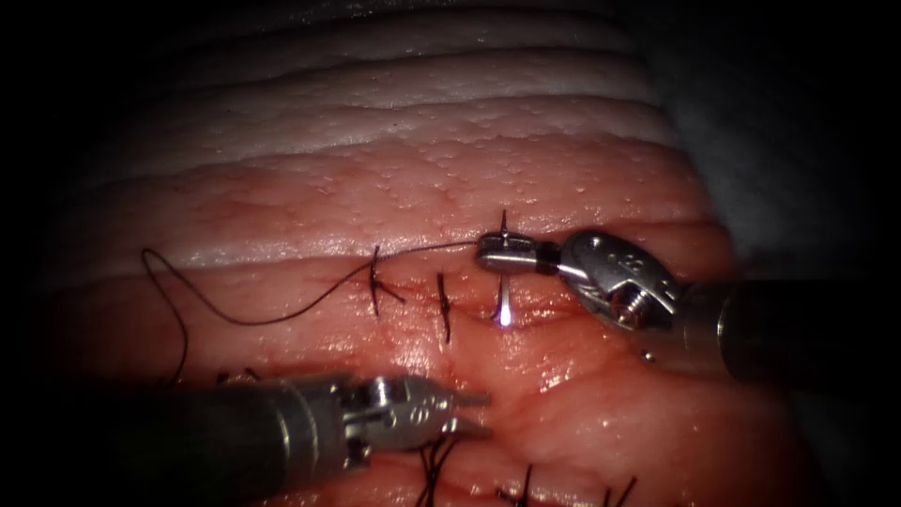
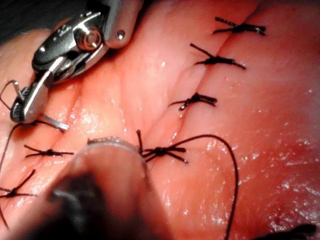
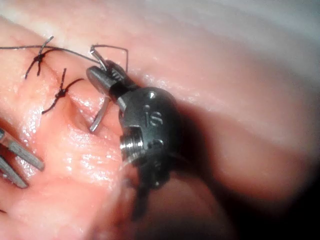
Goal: Wound Closure
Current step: Throw needle through skin below wound
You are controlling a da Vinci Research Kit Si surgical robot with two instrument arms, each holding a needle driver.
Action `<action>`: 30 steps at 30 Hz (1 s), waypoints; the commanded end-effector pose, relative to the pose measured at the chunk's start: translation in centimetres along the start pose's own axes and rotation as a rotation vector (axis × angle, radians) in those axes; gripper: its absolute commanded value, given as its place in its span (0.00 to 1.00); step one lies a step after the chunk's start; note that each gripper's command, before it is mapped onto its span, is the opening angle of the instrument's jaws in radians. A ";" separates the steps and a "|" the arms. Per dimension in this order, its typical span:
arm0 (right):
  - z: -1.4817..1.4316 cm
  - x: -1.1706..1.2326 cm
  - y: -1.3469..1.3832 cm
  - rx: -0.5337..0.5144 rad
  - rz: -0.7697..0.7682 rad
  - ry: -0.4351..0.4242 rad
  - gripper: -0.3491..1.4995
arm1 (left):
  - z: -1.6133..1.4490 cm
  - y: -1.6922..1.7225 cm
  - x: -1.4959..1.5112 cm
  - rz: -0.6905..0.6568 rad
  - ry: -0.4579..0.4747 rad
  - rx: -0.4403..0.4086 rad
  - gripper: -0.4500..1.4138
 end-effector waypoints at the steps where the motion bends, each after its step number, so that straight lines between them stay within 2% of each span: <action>1: 0.10 -0.03 0.01 0.010 0.022 0.011 0.00 | 0.08 -0.01 0.00 -0.003 0.001 -0.002 0.20; 10: 0.12 -0.06 -0.08 0.040 0.109 0.015 0.00 | 0.09 -0.02 0.00 -0.002 0.003 -0.005 0.20; 19: 0.10 -0.18 -0.31 0.064 0.171 0.000 0.00 | 0.08 -0.01 -0.02 -0.006 0.003 -0.006 0.20; 30: 0.16 -0.30 -0.60 0.108 0.404 -0.039 0.00 | 0.10 -0.03 0.01 -0.009 0.004 -0.007 0.20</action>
